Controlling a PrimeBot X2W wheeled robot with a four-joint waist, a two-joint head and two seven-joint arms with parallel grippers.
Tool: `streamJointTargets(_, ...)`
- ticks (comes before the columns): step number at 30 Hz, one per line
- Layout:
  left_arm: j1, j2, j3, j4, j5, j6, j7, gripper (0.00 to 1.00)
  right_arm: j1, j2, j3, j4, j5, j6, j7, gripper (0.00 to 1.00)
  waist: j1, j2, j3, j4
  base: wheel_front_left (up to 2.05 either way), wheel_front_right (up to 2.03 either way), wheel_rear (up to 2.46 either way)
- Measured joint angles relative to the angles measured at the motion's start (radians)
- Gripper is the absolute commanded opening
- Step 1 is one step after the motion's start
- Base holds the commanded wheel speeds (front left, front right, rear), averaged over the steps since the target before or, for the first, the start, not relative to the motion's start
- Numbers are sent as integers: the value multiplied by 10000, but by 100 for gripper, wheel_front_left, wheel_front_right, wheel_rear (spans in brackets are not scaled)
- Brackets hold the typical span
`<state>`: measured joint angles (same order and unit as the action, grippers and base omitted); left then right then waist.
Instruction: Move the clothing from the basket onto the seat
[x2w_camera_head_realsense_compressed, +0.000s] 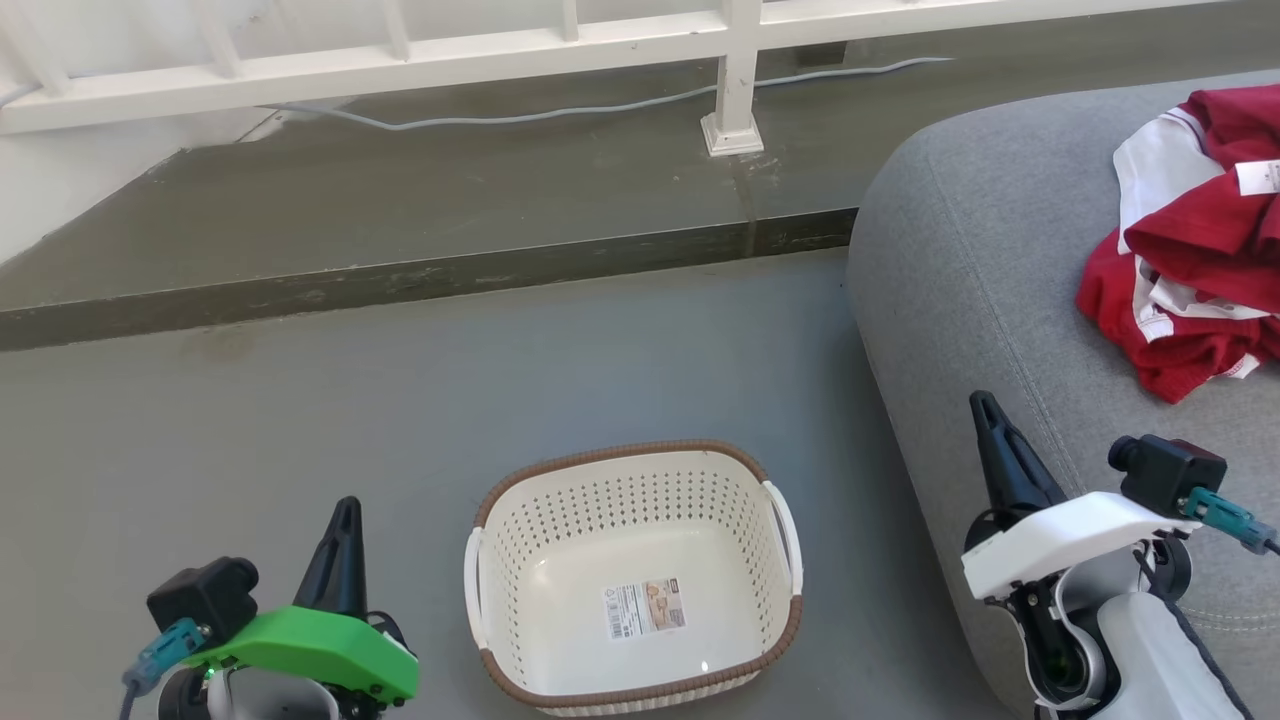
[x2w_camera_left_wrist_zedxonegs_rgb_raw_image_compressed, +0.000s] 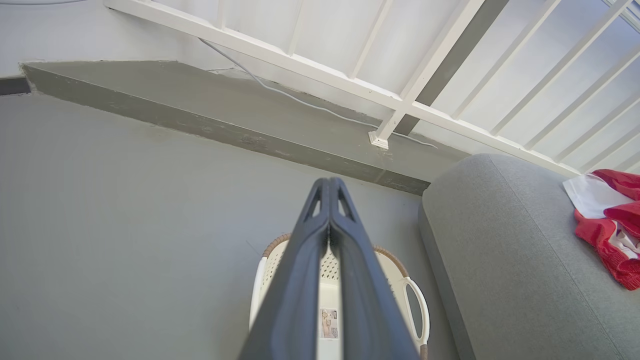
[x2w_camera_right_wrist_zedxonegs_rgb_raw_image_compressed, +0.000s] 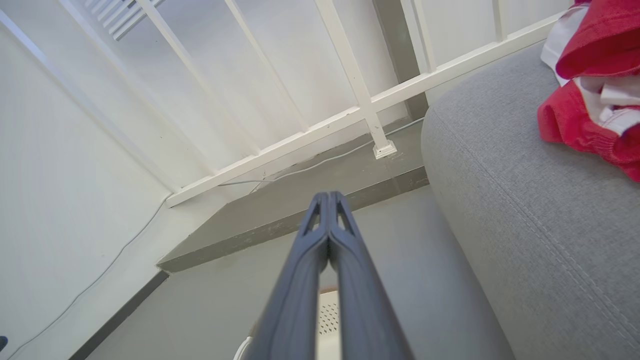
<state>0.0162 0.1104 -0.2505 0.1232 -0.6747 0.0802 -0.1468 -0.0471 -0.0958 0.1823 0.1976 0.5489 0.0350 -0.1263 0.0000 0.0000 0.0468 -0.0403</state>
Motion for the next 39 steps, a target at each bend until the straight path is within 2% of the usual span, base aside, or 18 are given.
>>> streamJointTargets(39,-61,-31,1244,606,-4836,-892,974,0,-8,52,-1329,328,5292,382,1011,0,0,0,-211,196,0,0,0)
